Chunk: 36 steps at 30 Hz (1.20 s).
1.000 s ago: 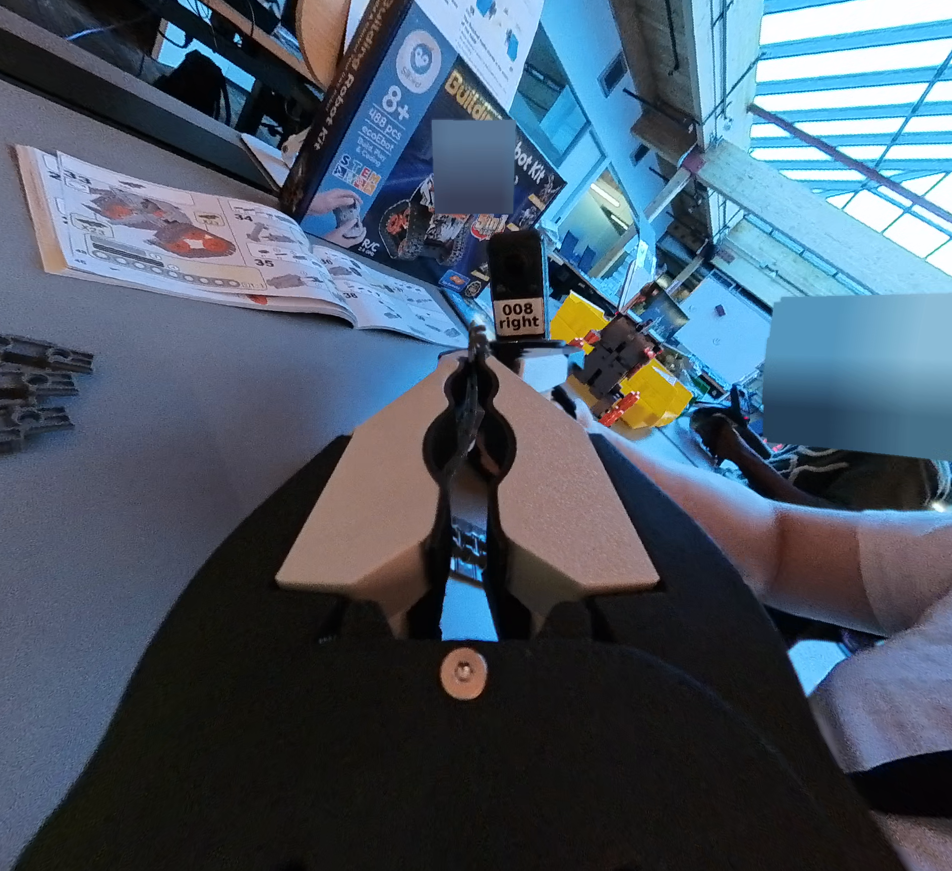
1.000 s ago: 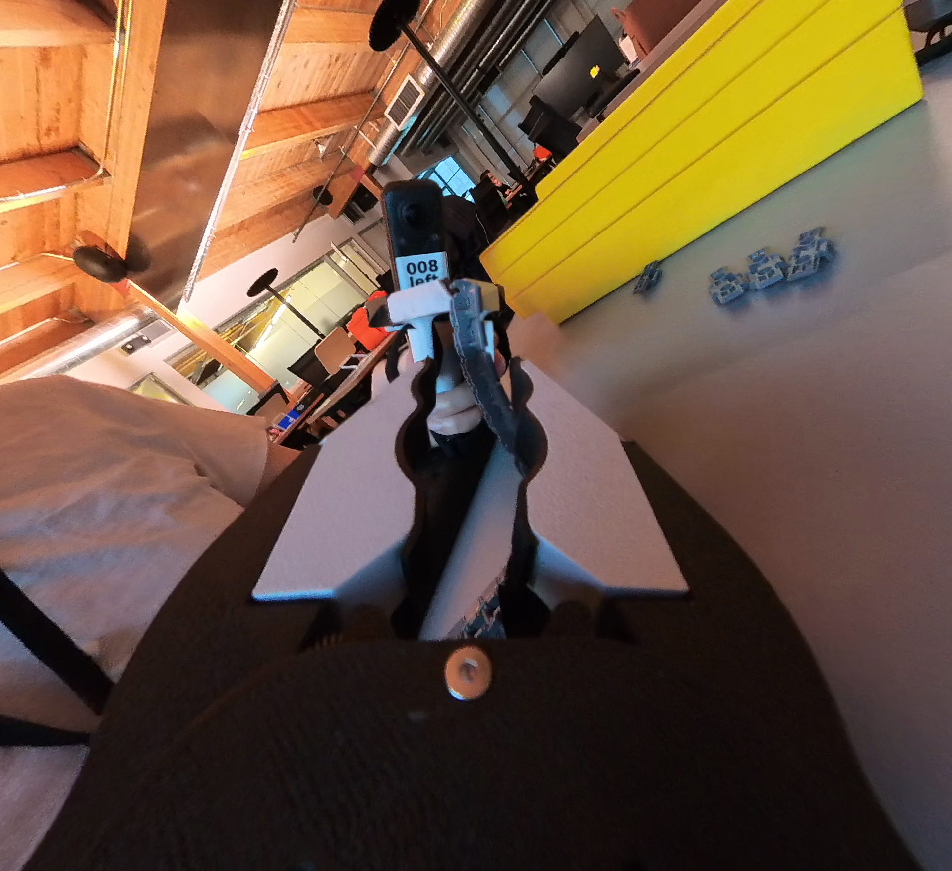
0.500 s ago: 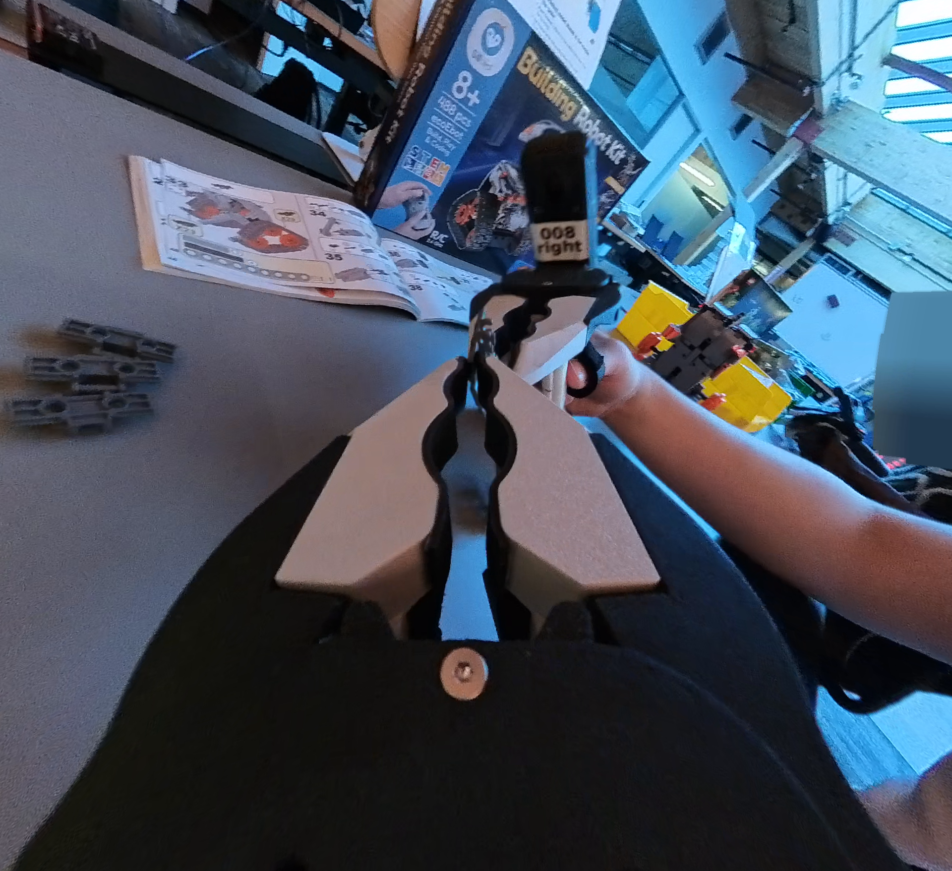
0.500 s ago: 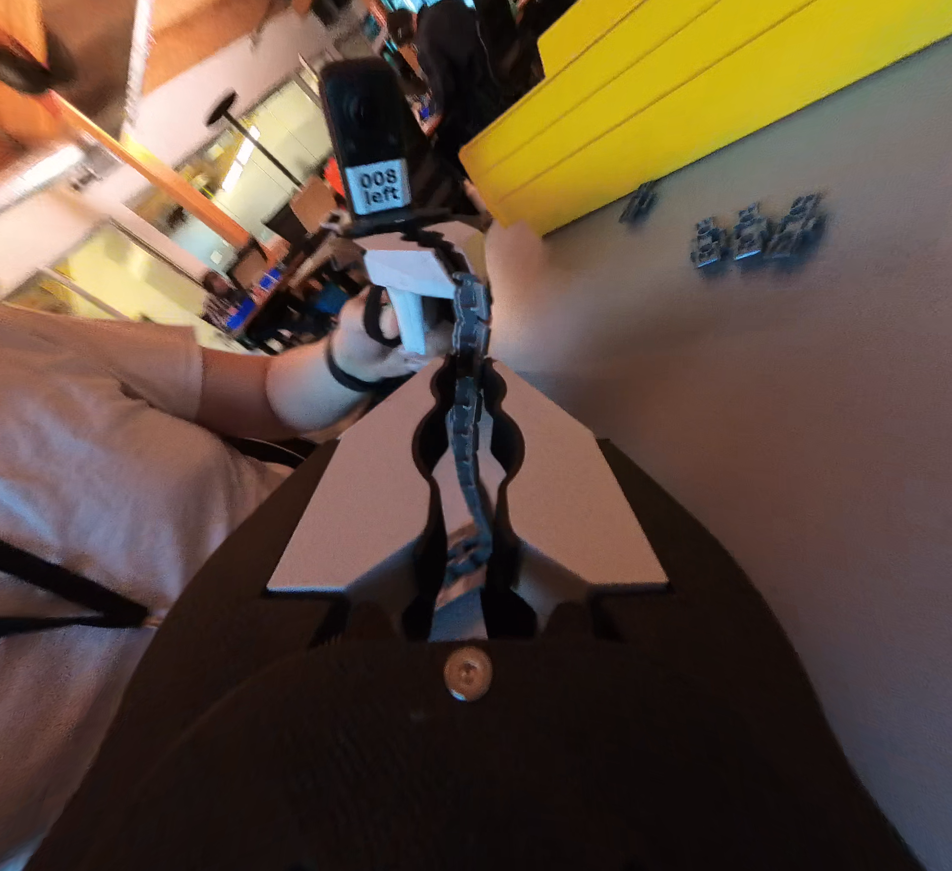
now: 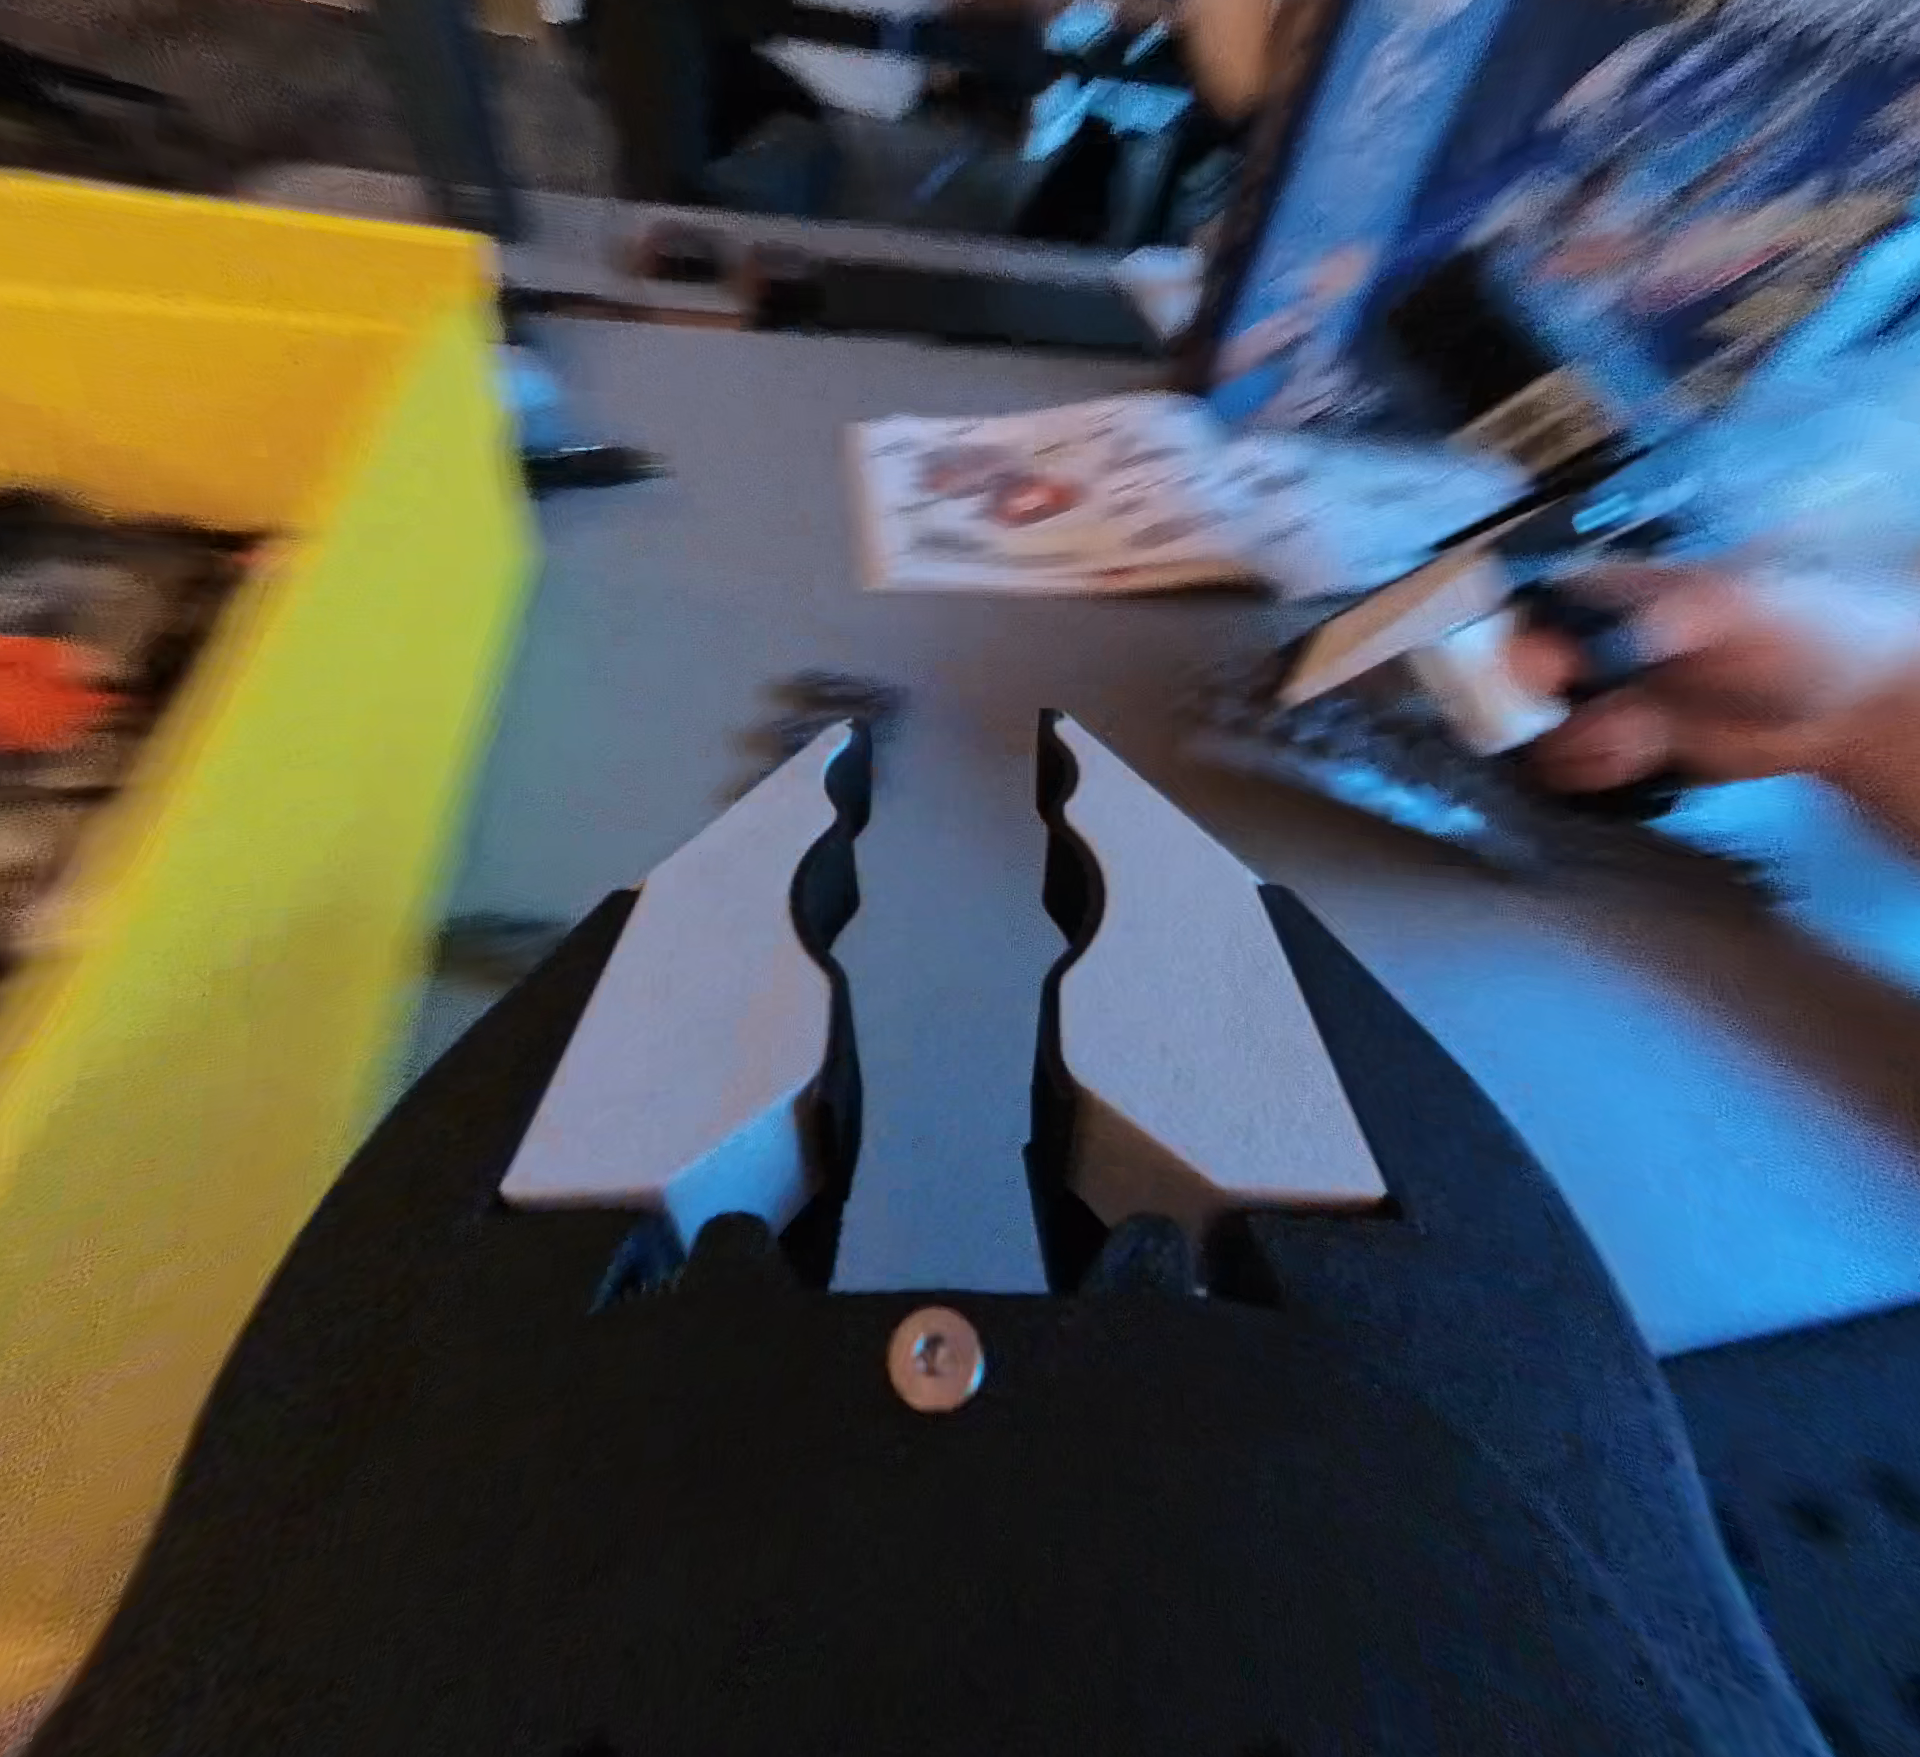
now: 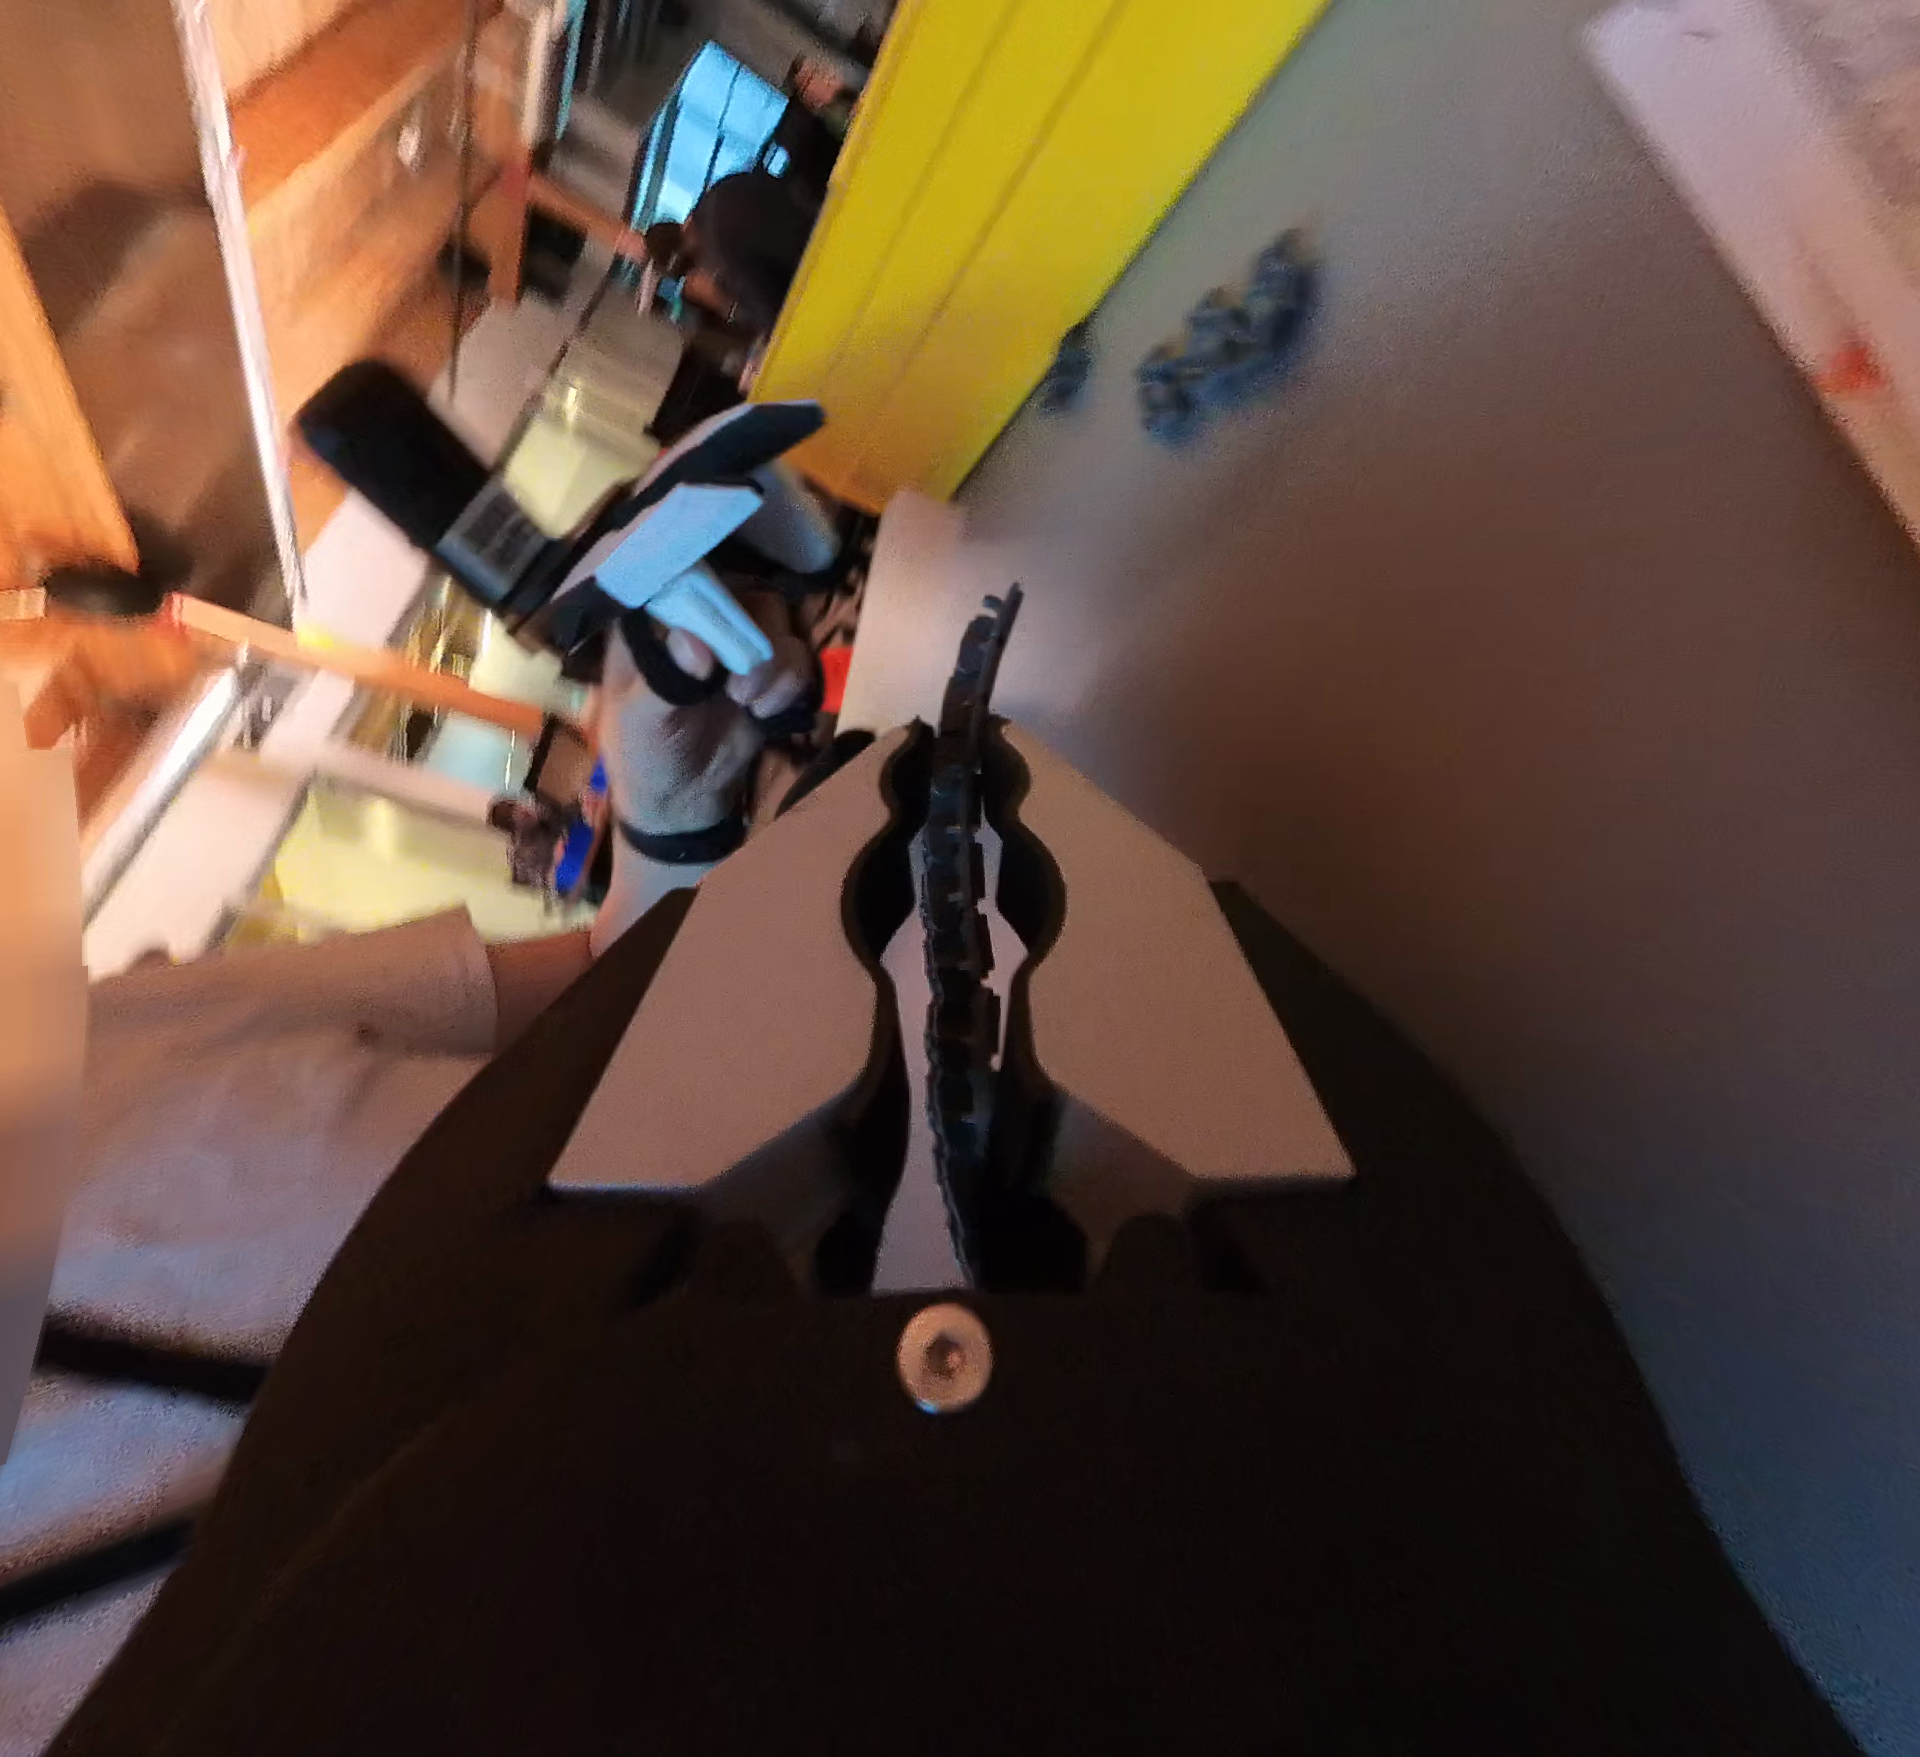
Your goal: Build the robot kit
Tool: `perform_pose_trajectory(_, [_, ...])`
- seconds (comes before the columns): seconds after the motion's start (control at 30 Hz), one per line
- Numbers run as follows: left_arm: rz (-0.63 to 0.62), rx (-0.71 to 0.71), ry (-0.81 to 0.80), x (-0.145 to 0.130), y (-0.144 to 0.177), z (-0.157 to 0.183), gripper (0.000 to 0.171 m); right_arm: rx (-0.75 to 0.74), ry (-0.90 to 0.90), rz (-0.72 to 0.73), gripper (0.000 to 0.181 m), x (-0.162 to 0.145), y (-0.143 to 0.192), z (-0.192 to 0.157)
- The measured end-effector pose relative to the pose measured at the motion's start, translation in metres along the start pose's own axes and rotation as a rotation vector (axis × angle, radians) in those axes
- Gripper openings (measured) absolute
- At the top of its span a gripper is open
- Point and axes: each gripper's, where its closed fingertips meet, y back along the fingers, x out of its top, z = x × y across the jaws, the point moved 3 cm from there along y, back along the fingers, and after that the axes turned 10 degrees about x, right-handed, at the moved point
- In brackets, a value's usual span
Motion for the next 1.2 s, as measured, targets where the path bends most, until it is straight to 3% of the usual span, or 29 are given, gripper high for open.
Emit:
perform_pose_trajectory(0.13, [-0.323, 0.216, -0.378, -0.021, 0.013, -0.040, 0.032, -0.058, -0.080, 0.113, 0.007, -0.003, 0.008, 0.009])
perform_pose_trajectory(0.27, [-0.416, 0.256, -0.627, -0.041, -0.003, -0.048, 0.031, -0.217, -0.069, 0.179, 0.009, -0.008, 0.014, 0.015])
perform_pose_trajectory(0.4, [-0.554, 0.297, -0.799, -0.062, -0.021, -0.067, 0.029, -0.271, -0.120, 0.340, 0.008, -0.017, 0.021, 0.011])
perform_pose_trajectory(0.5, [-0.531, 0.283, -0.833, -0.060, -0.031, -0.067, 0.022, -0.262, -0.144, 0.369, 0.008, -0.027, 0.021, 0.006])
perform_pose_trajectory(0.77, [-0.601, 0.300, -0.977, -0.063, -0.036, -0.072, 0.000, -0.251, -0.061, 0.112, 0.010, -0.045, 0.005, -0.003])
perform_pose_trajectory(1.03, [-0.608, 0.315, -0.859, -0.049, -0.019, -0.078, 0.000, -0.264, 0.007, 0.032, 0.023, -0.048, 0.003, -0.007])
perform_pose_trajectory(1.13, [-0.609, 0.286, -0.721, -0.043, -0.020, -0.071, 0.017, -0.290, 0.053, 0.003, 0.029, -0.047, 0.002, -0.007])
perform_pose_trajectory(1.2, [-0.648, 0.232, -0.850, -0.042, -0.023, -0.067, 0.024, -0.283, 0.076, -0.018, 0.033, -0.048, 0.000, -0.009])
